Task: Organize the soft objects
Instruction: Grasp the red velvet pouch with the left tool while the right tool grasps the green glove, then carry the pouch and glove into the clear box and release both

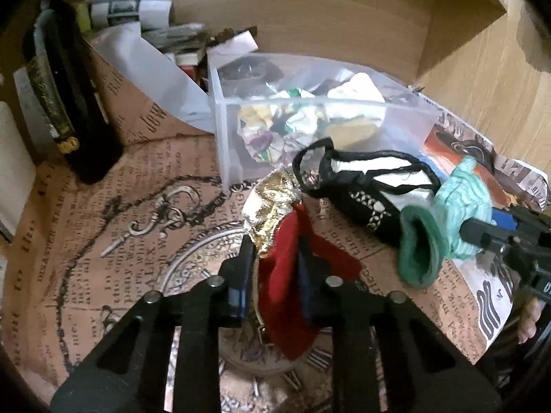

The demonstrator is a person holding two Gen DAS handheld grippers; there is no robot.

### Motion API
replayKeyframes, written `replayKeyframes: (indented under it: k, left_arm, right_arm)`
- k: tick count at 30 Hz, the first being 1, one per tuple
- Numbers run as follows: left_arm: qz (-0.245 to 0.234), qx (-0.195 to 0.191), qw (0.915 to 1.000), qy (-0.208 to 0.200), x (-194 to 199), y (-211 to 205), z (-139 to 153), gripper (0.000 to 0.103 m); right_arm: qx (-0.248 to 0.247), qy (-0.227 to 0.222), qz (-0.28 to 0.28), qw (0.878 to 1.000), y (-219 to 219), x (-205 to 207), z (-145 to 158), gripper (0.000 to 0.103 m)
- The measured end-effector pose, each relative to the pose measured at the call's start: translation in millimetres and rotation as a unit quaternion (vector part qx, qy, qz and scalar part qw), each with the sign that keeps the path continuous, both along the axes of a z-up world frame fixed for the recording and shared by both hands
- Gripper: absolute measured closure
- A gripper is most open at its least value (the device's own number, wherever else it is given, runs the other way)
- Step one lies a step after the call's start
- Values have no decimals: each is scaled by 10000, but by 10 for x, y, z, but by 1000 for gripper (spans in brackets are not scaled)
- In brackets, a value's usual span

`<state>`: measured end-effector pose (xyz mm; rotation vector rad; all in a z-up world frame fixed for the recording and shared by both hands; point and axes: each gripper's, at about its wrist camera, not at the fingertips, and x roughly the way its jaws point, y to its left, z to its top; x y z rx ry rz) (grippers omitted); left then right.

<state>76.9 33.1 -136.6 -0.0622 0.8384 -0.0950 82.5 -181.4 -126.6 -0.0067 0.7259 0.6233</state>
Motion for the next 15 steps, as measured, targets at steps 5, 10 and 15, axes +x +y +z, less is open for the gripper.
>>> replayKeyframes:
  k: [5, 10, 15]
  left_arm:
    - [150, 36, 9995, -293, -115, 68, 201, 82]
    - [267, 25, 9976, -643, -136, 154, 478, 82]
    - [304, -1, 9940, -1046, -66, 168, 761, 82]
  right_arm:
    - [184, -243, -142, 9994, -130, -15, 166, 78]
    - [351, -547, -341, 9973, -225, 60, 354, 78]
    - [528, -865, -458, 9938, -248, 195, 567, 78]
